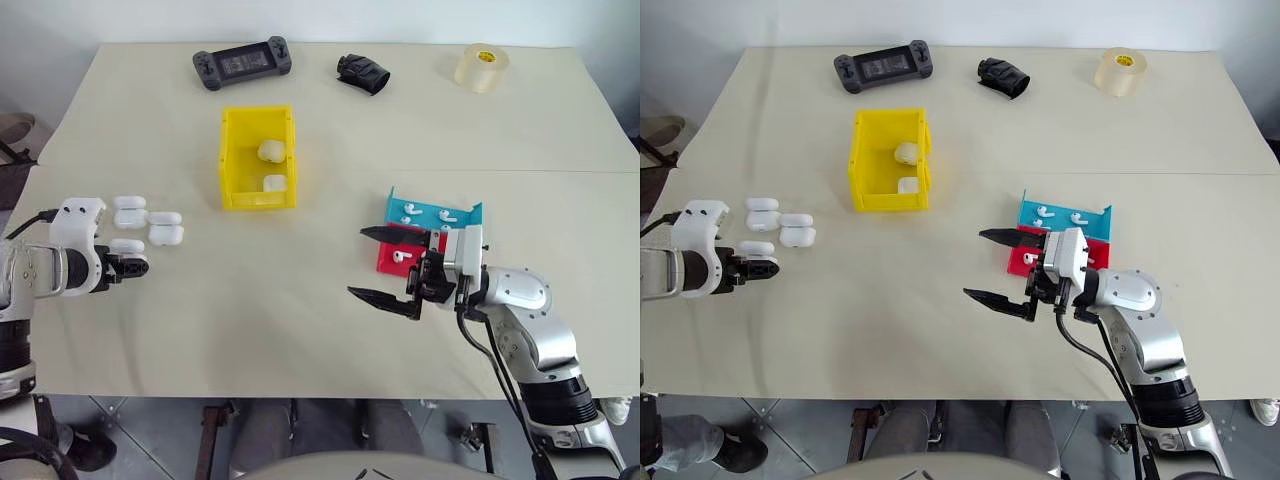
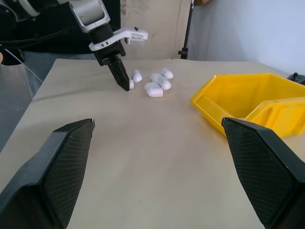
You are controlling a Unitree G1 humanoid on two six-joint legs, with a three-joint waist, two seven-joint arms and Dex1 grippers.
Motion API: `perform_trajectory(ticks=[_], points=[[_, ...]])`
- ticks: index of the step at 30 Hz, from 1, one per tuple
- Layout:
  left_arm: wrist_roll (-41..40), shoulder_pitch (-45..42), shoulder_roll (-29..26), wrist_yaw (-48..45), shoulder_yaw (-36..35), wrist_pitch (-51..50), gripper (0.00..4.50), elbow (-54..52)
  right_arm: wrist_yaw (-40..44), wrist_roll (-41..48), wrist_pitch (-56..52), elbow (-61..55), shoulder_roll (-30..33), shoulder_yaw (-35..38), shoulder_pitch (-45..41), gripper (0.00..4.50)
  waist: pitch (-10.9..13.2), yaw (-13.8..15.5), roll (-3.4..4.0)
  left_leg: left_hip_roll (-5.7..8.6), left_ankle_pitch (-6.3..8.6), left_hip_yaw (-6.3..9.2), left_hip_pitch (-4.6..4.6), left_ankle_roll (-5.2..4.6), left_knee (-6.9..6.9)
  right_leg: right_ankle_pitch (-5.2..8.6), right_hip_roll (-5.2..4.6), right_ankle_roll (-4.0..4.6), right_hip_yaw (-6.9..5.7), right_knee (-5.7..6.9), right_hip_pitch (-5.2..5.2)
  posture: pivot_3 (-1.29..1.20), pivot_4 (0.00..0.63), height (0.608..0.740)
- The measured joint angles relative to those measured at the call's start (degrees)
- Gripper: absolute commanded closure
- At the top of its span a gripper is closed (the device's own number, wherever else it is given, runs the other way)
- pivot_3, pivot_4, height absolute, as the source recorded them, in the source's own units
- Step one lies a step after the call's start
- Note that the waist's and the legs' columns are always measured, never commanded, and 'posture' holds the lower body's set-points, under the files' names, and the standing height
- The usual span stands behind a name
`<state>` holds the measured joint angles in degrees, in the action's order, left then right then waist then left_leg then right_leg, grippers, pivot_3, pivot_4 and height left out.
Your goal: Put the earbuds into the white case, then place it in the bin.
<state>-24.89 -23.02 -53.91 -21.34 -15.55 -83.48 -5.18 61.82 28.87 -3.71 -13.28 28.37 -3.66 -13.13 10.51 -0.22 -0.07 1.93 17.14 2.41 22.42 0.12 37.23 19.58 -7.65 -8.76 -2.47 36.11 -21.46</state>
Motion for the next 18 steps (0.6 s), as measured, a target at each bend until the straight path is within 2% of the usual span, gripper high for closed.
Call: perform_trajectory(ticks=[6, 10, 13, 18], points=[[-7.3, 21.8, 1.9, -19.4, -11.9, 20.1, 1.72, -15.8, 0.0, 0.1, -0.2, -0.1, 1.9, 2.0, 1.1, 0.00, 0.0, 0.0, -0.01, -0.09, 0.05, -0.09, 0.05, -0.01, -0.03, 0.01, -0.06, 0.07, 0.03, -0.28, 0.01, 0.00, 0.150, 0.740], [-12.9, 29.2, 9.1, -32.6, -18.2, 35.4, 1.72, -21.5, 0.4, 0.6, -0.4, 0.0, 3.9, 3.9, 1.7, 0.00, 0.0, 0.5, 0.00, -0.12, 0.06, -0.10, -0.01, 0.00, 0.07, 0.04, -0.10, 0.14, -0.08, -0.52, 0.20, 0.00, 0.150, 0.740], [-13.7, 28.8, 15.1, -36.8, -16.4, 46.1, 1.72, -22.7, 0.8, 0.9, -0.6, 0.1, 6.2, 6.4, 2.4, 0.00, 0.0, 1.2, 0.07, -0.09, 0.06, -0.08, -0.14, -0.02, 0.12, 0.01, -0.12, 0.19, -0.15, -0.63, 0.46, 0.00, 0.150, 0.740], [-8.8, 24.3, 26.0, -40.8, -2.8, 64.5, 1.72, -19.6, 1.1, 1.6, -1.0, 0.3, 11.0, 12.8, 6.3, 0.00, 0.0, 1.8, 0.08, -0.06, 0.13, -0.04, -0.23, -0.15, 0.23, -0.02, -0.08, 0.15, -0.28, -0.65, 0.76, 0.00, 0.150, 0.740]])
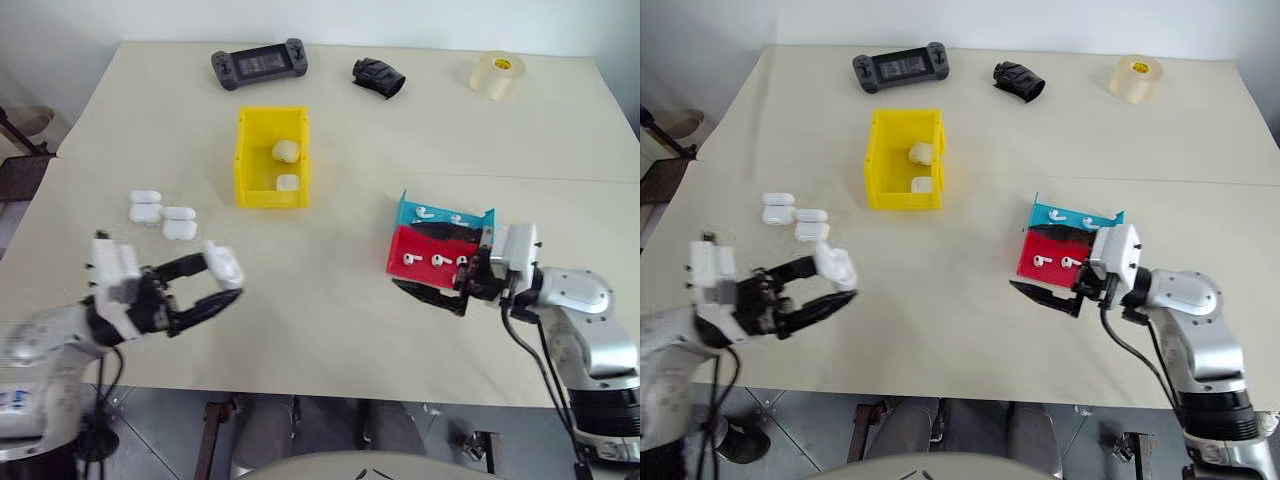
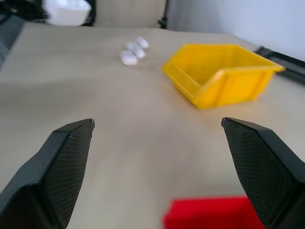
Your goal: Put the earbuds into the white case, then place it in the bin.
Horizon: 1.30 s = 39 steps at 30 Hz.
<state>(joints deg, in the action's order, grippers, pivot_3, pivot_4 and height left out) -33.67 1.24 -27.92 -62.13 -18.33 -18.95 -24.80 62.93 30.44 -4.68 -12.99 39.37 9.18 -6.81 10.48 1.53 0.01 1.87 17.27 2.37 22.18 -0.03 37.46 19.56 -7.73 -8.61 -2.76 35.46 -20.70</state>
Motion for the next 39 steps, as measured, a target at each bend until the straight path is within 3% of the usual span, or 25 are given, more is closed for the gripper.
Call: perform_trajectory(ticks=[9, 16, 19, 23, 30, 39], points=[[7.8, -12.5, 10.6, -9.2, 21.2, 20.4, 1.72, 13.3, 3.4, -0.1, -0.3, 2.1, 9.2, 15.8, 16.9, 0.00, 0.0, -0.2, 0.03, 0.19, 0.07, -0.07, 0.00, -0.17, 0.23, -0.03, 0.12, -0.06, -0.12, 0.03, 0.18, 0.00, 0.150, 0.740], [8.1, -15.7, 15.7, -10.5, 28.6, 24.1, 1.72, 17.4, 2.3, -2.6, -6.3, 1.3, 14.0, 17.3, 20.0, 0.00, 0.0, -0.2, 0.09, -0.08, 0.07, -0.13, -0.05, -0.17, 0.31, -0.03, 0.12, -0.07, -0.07, 0.03, 0.18, 0.00, 0.150, 0.740], [8.0, -16.3, 16.4, -9.8, 29.4, 24.5, 1.72, 17.5, 1.1, -2.8, -11.8, -2.4, 16.9, 14.1, 17.1, 0.00, 0.0, -0.2, 0.09, -0.10, 0.08, -0.10, -0.04, -0.18, 0.38, -0.03, 0.12, -0.07, -0.08, -0.05, 0.19, 0.00, 0.150, 0.740], [7.9, -14.5, 14.3, -9.1, 29.2, 24.7, 1.72, 16.9, -0.7, -5.1, -21.2, -5.2, 22.4, 4.0, 7.2, 0.00, 0.0, -0.3, 0.17, -0.10, 0.08, -0.05, 0.00, -0.17, 0.40, -0.03, 0.12, -0.06, -0.08, -0.15, 0.17, 0.00, 0.150, 0.740], [7.8, -11.7, 12.7, -7.4, 28.8, 24.7, 1.72, 16.0, 3.0, -11.8, -25.6, -3.4, 28.9, -9.1, -3.9, 0.00, 0.0, 0.3, 0.20, 0.03, 0.09, 0.21, 0.25, -0.21, 0.51, -0.03, 0.03, -0.07, -0.12, -0.46, 0.20, 0.00, 0.150, 0.740], [7.7, -11.9, 13.0, -6.7, 29.6, 25.2, 1.72, 15.9, 5.6, -20.7, -25.3, 1.5, 28.5, -19.1, -14.3, 0.00, 0.0, -0.2, 0.22, -0.04, 0.10, 0.15, 0.23, -0.21, 0.49, -0.04, 0.10, -0.07, -0.14, -0.41, 0.14, 0.00, 0.150, 0.740]])
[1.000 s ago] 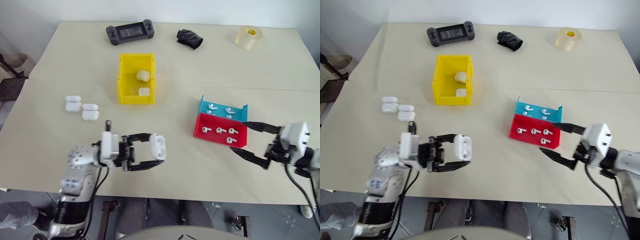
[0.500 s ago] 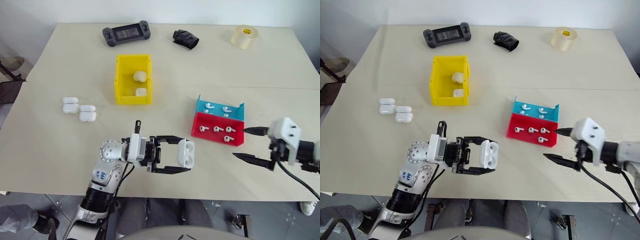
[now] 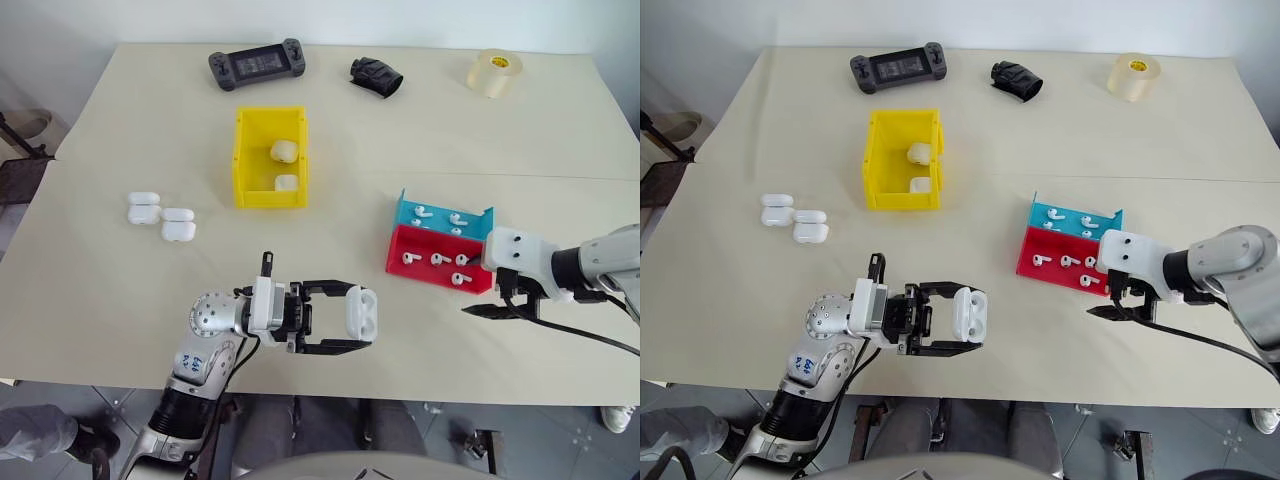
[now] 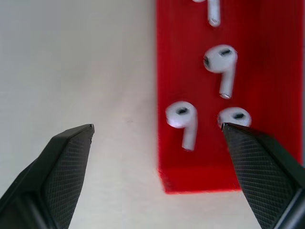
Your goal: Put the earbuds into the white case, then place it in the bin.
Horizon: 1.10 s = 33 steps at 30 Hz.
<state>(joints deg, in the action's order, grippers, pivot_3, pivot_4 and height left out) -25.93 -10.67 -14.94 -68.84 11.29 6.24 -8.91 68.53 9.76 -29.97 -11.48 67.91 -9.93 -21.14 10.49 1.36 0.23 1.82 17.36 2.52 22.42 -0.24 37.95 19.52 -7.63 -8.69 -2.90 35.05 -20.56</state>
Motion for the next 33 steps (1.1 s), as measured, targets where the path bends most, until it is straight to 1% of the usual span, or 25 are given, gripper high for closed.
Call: perform_trajectory(ticks=[7, 10, 13, 14, 27, 30, 33], points=[[0.0, 0.0, 0.0, 0.7, 0.3, 0.0, 1.72, -0.1, 0.7, -3.2, 1.2, 1.4, -2.3, -3.2, -1.5, 0.00, 0.0, 0.1, 0.00, 0.04, 0.00, -0.01, 0.01, 0.00, 0.01, -0.01, -0.03, -0.01, 0.01, 0.01, 0.00, 0.00, 0.150, 0.740], [0.0, -0.1, 0.0, 1.0, 0.6, 0.0, 1.72, -0.1, 0.8, -3.9, 1.2, 1.7, -3.0, -3.3, -1.9, 0.55, 0.0, 0.1, 0.01, 0.02, 0.00, -0.01, 0.00, 0.00, 0.00, -0.01, -0.02, -0.01, 0.01, 0.02, -0.01, 0.00, 0.150, 0.740], [0.0, -0.1, 0.0, 1.1, 0.6, 0.0, 1.72, -0.1, 1.0, -4.3, 1.2, 1.7, -3.2, -3.3, -2.2, 1.57, 0.0, 0.0, 0.01, 0.02, 0.00, -0.01, 0.00, 0.00, 0.00, -0.01, -0.02, -0.02, 0.01, 0.02, -0.01, 0.00, 0.150, 0.740], [0.0, -0.1, 0.0, 1.1, 0.6, 0.0, 1.72, -0.1, 1.1, -4.5, 1.2, 1.7, -3.3, -3.3, -2.2, 1.83, 0.0, 0.0, 0.01, 0.02, 0.00, -0.01, 0.00, 0.00, 0.01, -0.01, -0.02, -0.02, 0.00, 0.02, -0.01, 0.00, 0.150, 0.740], [0.0, -0.4, -0.6, 1.2, 0.7, -0.4, 1.72, -0.4, 1.2, -6.8, 1.3, 1.8, -5.2, -3.4, -2.6, 1.83, 0.0, 0.0, 0.01, 0.03, 0.00, -0.01, 0.00, 0.00, 0.00, -0.01, -0.02, -0.02, 0.01, 0.02, -0.01, 0.00, 0.150, 0.740], [0.0, -0.4, -0.8, 1.3, 0.7, -0.6, 1.72, -1.1, 1.2, -7.5, 1.6, 2.0, -5.4, -3.4, -2.7, 2.37, 0.0, 0.0, 0.01, 0.03, 0.00, -0.01, 0.00, 0.00, 0.00, -0.01, -0.02, -0.02, 0.01, 0.02, -0.01, 0.00, 0.150, 0.740], [-0.1, -0.4, -0.9, 1.3, 0.7, -0.8, 1.72, -1.5, 1.3, -7.8, 2.6, 2.4, -5.5, -3.4, -2.8, 3.39, 0.0, 0.0, 0.01, 0.03, 0.00, -0.01, 0.00, 0.00, 0.00, -0.01, -0.02, -0.02, 0.01, 0.02, 0.00, 0.00, 0.150, 0.740]])
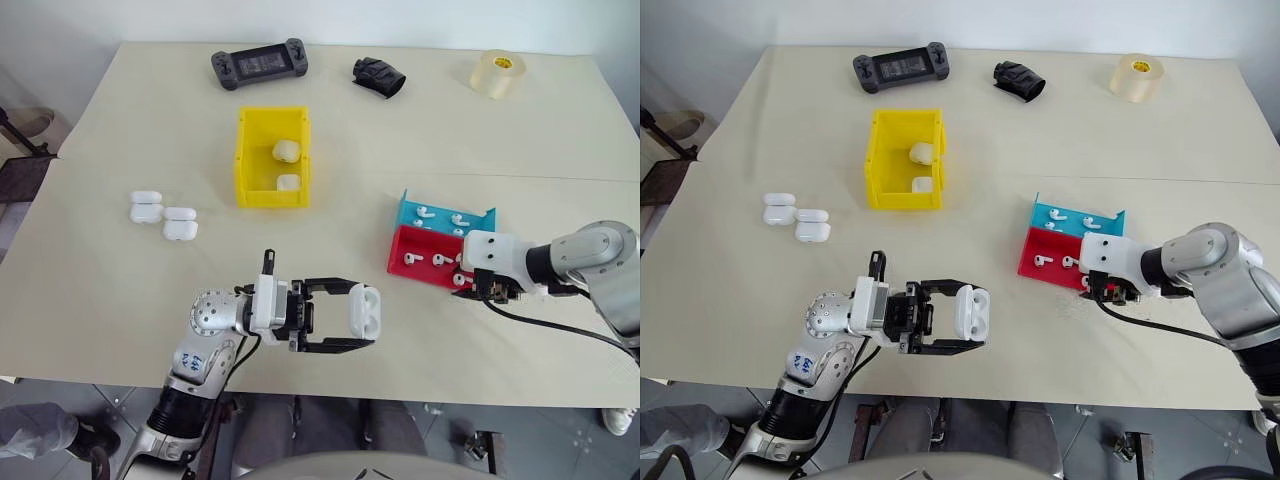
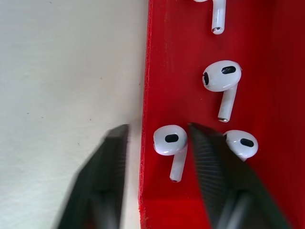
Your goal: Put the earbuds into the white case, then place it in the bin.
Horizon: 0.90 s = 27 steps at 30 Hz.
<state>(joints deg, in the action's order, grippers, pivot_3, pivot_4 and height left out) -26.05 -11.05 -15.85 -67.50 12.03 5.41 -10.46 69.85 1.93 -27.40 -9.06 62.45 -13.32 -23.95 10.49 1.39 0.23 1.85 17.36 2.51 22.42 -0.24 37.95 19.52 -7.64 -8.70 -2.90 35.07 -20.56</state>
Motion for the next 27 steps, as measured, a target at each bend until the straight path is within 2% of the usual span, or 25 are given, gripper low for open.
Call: perform_trajectory(ticks=[2, 16, 19, 23, 27], points=[[0.0, 0.0, -0.1, 0.1, 0.0, -0.1, 1.72, 0.0, 0.5, 0.0, 0.3, 0.1, 0.0, 0.0, 0.0, 4.00, 0.0, 0.0, 0.00, 0.00, 0.00, 0.00, 0.00, 0.00, 0.00, 0.00, 0.00, 0.00, 0.00, 0.00, 0.01, 0.00, 0.150, 0.740], [-0.1, 0.0, -0.4, 0.4, 0.0, -0.5, 1.72, -0.1, 0.8, 1.9, -0.1, 0.4, -1.5, 1.4, -0.1, 4.00, 0.0, 0.0, 0.00, -0.01, 0.00, 0.00, 0.00, 0.00, 0.00, 0.00, 0.00, 0.00, 0.00, 0.00, 0.00, 0.00, 0.150, 0.740], [-0.5, -0.1, -0.5, 0.4, -0.2, -0.5, 1.72, -0.1, 0.9, 6.7, -0.6, -0.4, -2.7, 6.5, 0.9, 4.00, 0.0, 0.0, 0.00, -0.01, 0.00, -0.02, 0.00, 0.00, 0.00, 0.00, 0.00, 0.00, 0.00, -0.01, 0.00, 0.00, 0.150, 0.740], [-1.7, -2.2, -0.2, 0.4, -1.2, -0.5, 1.72, 0.6, 2.1, 18.6, -0.7, -5.5, -5.0, 19.9, 4.5, 4.00, 0.0, 0.3, 0.00, 0.00, 0.00, 0.07, 0.00, 0.00, 0.02, -0.02, -0.01, -0.03, -0.10, -0.02, 0.09, 0.00, 0.150, 0.740], [-3.7, -4.7, 1.0, 0.2, -2.4, -1.8, 1.72, 3.7, -2.2, 32.0, -6.5, -12.3, -13.1, 28.7, 8.3, 4.00, 0.0, 0.2, -0.03, -0.02, 0.00, 0.08, -0.02, 0.00, 0.02, -0.03, 0.01, -0.05, -0.13, 0.08, 0.13, 0.00, 0.150, 0.740]])
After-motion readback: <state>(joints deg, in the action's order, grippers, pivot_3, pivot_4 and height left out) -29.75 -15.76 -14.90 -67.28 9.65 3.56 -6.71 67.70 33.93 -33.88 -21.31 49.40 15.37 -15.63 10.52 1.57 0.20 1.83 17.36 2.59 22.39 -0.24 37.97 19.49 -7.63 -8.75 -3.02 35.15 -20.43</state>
